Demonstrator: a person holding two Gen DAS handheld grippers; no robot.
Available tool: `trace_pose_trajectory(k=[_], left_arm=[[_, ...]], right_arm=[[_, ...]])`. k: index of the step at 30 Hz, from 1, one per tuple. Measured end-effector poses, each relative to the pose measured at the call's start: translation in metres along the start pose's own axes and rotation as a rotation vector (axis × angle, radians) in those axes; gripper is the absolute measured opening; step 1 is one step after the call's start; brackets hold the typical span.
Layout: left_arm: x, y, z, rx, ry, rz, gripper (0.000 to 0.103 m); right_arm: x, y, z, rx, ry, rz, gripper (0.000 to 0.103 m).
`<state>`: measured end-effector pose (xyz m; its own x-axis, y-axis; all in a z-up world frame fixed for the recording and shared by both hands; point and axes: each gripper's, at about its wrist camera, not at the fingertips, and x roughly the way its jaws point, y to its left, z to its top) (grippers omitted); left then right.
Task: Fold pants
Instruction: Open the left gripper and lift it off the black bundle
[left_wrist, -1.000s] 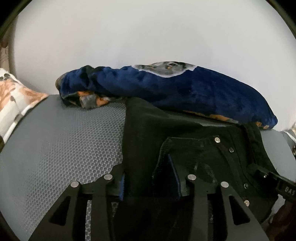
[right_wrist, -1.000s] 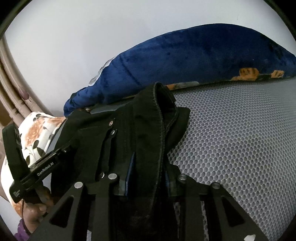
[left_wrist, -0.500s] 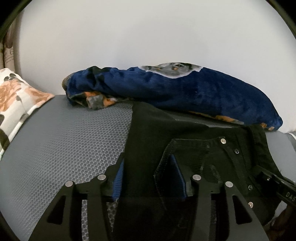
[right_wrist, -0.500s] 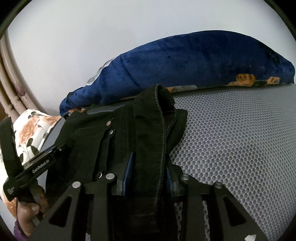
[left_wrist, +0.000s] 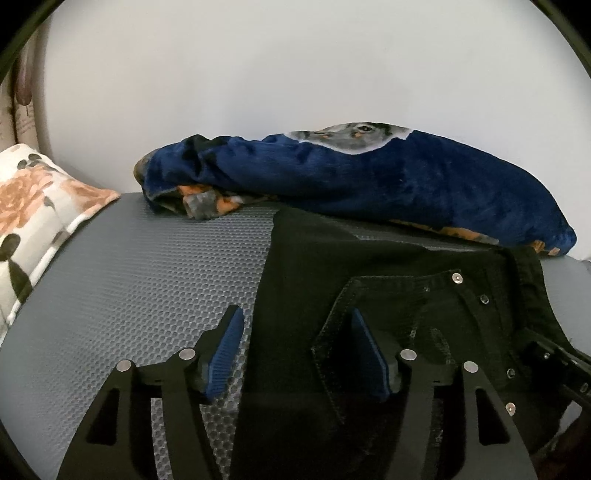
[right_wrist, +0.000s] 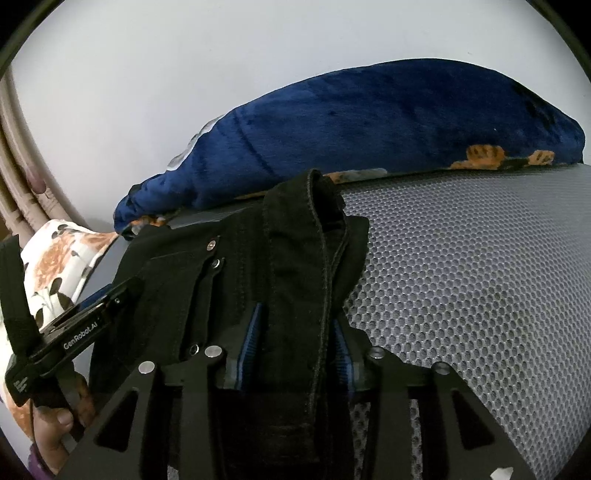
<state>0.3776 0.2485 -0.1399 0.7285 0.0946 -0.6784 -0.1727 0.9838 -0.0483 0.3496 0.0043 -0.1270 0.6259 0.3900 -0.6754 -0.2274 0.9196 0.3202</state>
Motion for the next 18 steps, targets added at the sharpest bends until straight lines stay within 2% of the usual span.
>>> trace_pose_trajectory(k=[8, 18], left_arm=[[0.0001, -0.0021, -0.0004, 0.009, 0.002, 0.019, 0.071], [0.0, -0.0021, -0.0013, 0.014, 0.002, 0.025, 0.074]], right_arm=[[0.0013, -0.0025, 0.0016, 0.017, 0.004, -0.004, 0.042], [0.0015, -0.0006, 0.0025, 0.016, 0.003, -0.013, 0.045]])
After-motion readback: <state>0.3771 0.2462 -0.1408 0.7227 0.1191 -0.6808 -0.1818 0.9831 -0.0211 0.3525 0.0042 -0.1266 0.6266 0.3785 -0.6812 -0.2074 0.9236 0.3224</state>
